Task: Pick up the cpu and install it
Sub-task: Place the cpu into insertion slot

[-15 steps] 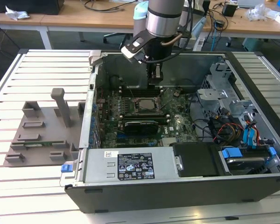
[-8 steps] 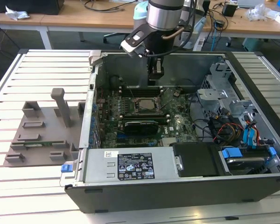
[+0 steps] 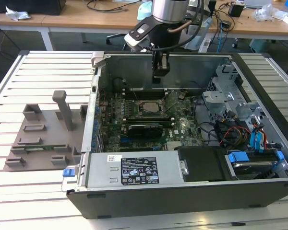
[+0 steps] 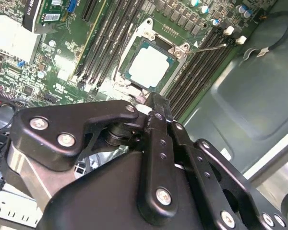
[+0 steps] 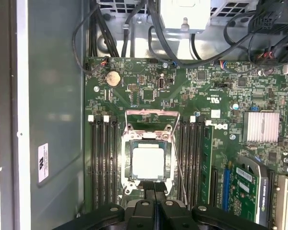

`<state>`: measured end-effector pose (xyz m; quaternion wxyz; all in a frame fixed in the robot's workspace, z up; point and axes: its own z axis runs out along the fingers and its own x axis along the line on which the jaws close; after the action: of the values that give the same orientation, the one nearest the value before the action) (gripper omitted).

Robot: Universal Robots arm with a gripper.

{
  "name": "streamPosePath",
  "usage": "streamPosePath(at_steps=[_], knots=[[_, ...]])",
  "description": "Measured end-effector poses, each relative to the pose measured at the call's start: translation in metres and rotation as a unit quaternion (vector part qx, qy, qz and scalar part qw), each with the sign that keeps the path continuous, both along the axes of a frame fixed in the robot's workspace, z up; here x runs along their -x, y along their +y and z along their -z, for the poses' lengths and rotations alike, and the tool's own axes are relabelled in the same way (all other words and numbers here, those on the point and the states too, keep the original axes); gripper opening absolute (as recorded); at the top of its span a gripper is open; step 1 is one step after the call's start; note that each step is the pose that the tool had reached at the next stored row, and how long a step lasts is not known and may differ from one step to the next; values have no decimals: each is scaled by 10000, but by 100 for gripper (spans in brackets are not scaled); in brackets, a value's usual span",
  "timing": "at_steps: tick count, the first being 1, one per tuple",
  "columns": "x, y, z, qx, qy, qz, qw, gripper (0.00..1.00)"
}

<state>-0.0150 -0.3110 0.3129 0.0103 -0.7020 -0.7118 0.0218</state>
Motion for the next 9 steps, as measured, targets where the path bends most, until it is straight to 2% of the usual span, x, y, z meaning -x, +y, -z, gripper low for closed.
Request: streamPosePath(at_steps=[9], knots=[[0,0,-129,0,0,0,10000,11]])
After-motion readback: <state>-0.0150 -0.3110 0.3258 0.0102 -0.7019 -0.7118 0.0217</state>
